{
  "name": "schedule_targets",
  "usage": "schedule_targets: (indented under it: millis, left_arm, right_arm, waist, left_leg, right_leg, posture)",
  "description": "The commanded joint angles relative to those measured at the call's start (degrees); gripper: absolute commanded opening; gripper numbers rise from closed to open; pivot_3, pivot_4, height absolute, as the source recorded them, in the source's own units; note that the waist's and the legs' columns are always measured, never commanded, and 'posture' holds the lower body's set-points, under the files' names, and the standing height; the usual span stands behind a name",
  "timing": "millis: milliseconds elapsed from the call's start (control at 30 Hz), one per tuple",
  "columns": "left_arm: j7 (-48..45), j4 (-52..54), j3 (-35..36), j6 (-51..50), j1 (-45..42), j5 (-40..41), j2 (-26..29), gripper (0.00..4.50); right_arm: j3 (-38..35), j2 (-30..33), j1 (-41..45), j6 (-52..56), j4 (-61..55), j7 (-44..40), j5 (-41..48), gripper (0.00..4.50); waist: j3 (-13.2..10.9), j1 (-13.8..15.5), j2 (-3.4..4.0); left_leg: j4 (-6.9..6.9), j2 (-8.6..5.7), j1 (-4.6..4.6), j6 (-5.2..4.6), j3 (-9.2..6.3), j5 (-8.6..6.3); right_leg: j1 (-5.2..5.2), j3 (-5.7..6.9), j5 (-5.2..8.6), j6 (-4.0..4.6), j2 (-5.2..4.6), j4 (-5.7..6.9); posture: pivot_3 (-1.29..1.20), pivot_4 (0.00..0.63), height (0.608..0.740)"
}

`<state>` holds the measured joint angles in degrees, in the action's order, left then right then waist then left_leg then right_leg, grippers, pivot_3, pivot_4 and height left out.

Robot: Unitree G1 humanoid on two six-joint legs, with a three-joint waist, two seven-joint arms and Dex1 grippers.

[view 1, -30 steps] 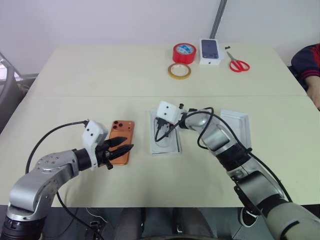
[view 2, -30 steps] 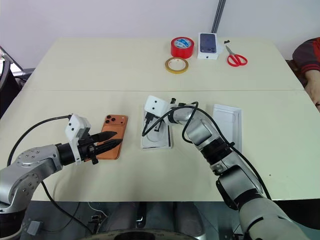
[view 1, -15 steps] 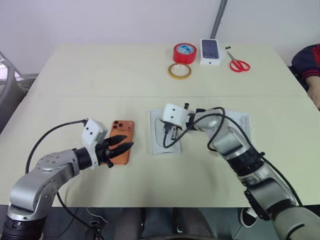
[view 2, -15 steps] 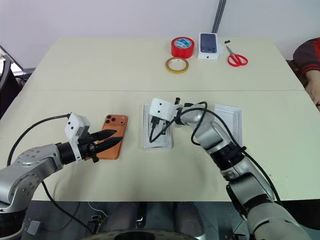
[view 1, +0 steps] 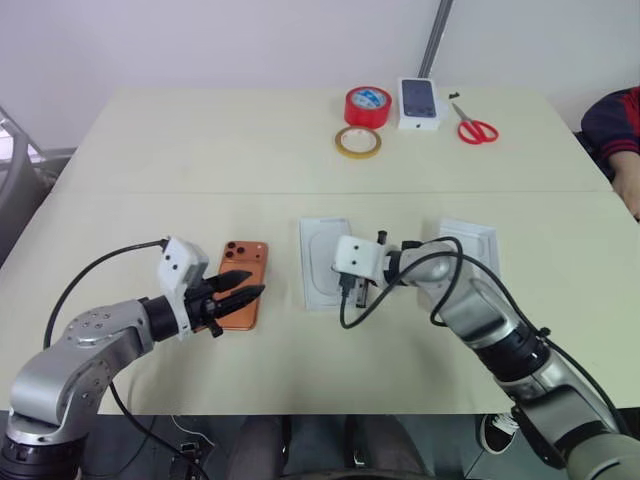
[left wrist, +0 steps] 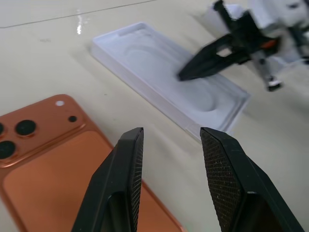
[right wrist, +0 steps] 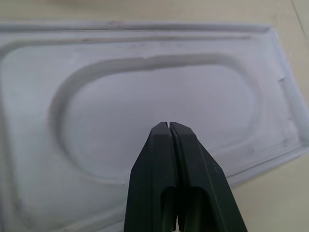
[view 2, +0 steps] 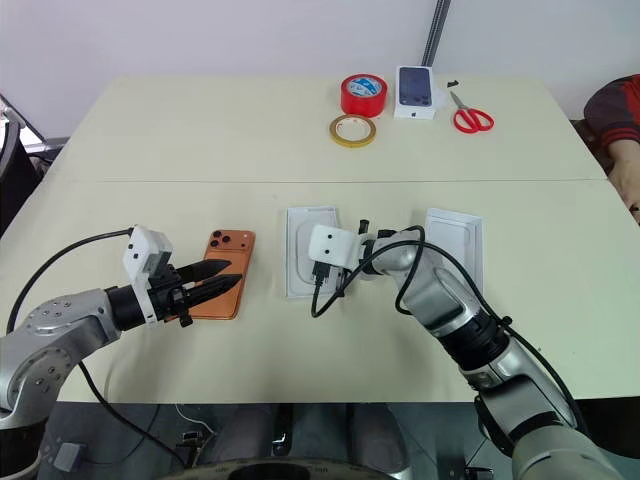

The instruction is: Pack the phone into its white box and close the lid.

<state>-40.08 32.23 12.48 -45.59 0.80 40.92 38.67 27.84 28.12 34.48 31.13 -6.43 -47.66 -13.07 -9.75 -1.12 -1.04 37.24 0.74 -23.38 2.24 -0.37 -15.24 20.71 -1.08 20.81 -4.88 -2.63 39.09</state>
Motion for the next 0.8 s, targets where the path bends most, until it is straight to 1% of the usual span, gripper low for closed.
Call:
schedule_targets:
  millis: [33,200,267,333,400,433,467,533,567,667,800]
  left_arm:
    - [-1.35,2.60,1.10,1.45,0.75,1.03,1.32,1.94]
    - [-0.94,2.49,1.01,2.57,1.39,-0.10,1.73,1.94]
    - [1.93,1.10,2.52,1.29,0.85,0.38,0.87,1.94]
    - [7.31,-1.62,6.08,-0.95,-1.05,2.20,-1.40,1.94]
    - [13.79,-5.46,8.89,-4.23,-3.63,1.97,-3.00,2.49]
    - [15.55,-6.36,9.87,-6.01,-4.49,2.31,-2.99,2.80]
    - [17.04,-6.85,10.43,-7.86,-5.20,2.49,-2.72,3.21]
    - [20.55,-8.24,9.67,-12.13,-7.24,1.01,-1.61,4.29]
    - [21.78,-9.22,9.07,-15.01,-8.28,0.94,-1.04,4.40]
    - [23.25,-11.80,7.91,-23.33,-11.06,2.57,-0.42,4.40]
    - [21.75,-11.92,6.03,-30.46,-12.59,4.38,0.32,4.40]
  right_arm:
    - [-0.40,-0.86,1.65,-0.43,1.41,1.63,-1.50,0.06]
    - [-1.00,-2.03,2.28,-1.00,1.36,1.88,-1.19,0.06]
    - [-2.00,-2.53,2.56,-1.27,-0.07,1.55,-0.14,0.06]
    - [-3.10,-3.29,3.10,-1.38,-2.11,1.09,1.24,0.06]
    - [-3.84,-4.67,3.84,-0.01,-3.80,0.66,2.95,0.00]
    - [-3.84,-5.74,4.23,1.20,-4.48,0.52,3.70,0.00]
    - [-3.65,-6.75,4.51,2.36,-4.94,0.44,4.21,0.00]
    - [-2.47,-8.56,5.03,4.02,-4.90,0.34,4.66,0.00]
    - [-0.96,-9.21,5.42,4.62,-4.42,-0.20,4.42,0.00]
    - [4.65,-10.29,7.30,5.47,-1.80,-1.62,1.73,0.00]
    - [8.31,-12.45,9.11,6.19,0.65,-2.77,1.55,0.00]
  waist:
    - [0.00,0.07,0.00]
    - [0.00,0.12,0.00]
    - [0.00,0.07,0.00]
    - [0.00,0.08,0.00]
    - [0.00,0.08,0.00]
    - [0.00,0.01,0.00]
    - [0.01,-0.12,-0.01]
    - [0.01,-0.14,-0.01]
    - [0.01,-0.08,-0.01]
    - [0.01,0.03,-0.02]
    - [0.02,0.00,-0.03]
  left_leg:
    - [0.01,0.00,0.00,0.00,0.00,0.00]
    - [0.02,-0.01,0.00,0.00,0.00,0.00]
    - [0.01,-0.01,0.00,0.00,0.00,0.00]
    - [0.01,-0.01,0.00,0.00,0.00,0.00]
    - [0.01,0.00,0.00,0.00,-0.01,0.00]
    - [0.02,0.00,0.00,0.00,-0.01,0.00]
    - [0.02,0.01,0.00,0.00,-0.02,0.00]
    - [0.02,0.02,0.00,-0.01,-0.02,0.00]
    - [0.02,0.02,-0.01,-0.01,-0.02,0.00]
    - [0.04,0.00,-0.01,0.00,-0.02,0.00]
    - [0.06,-0.02,-0.01,0.01,-0.04,0.01]
  right_leg:
    - [-0.01,0.00,0.00,0.00,0.00,0.00]
    - [-0.02,0.01,0.00,0.00,-0.01,-0.01]
    - [-0.01,0.01,0.00,0.00,-0.01,0.00]
    - [0.00,0.00,0.00,0.00,-0.01,0.00]
    - [0.01,0.02,0.00,0.00,0.00,0.02]
    - [0.02,0.02,0.00,0.00,0.02,0.06]
    - [0.03,0.02,0.00,0.00,0.04,0.08]
    - [0.04,0.01,0.00,0.00,0.06,0.08]
    - [0.04,0.01,0.00,0.00,0.06,0.07]
    - [0.04,0.01,0.00,-0.01,0.05,0.08]
    - [0.06,0.03,0.00,-0.01,0.04,0.11]
  posture:
    - [0.00,0.150,0.740]
    - [0.00,0.150,0.740]
    - [0.00,0.150,0.740]
    - [0.00,0.150,0.740]
    - [0.00,0.150,0.740]
    - [0.00,0.150,0.740]
    - [0.00,0.150,0.740]
    - [0.00,0.150,0.740]
    - [0.00,0.150,0.740]
    - [0.00,0.150,0.740]
    - [0.00,0.150,0.740]
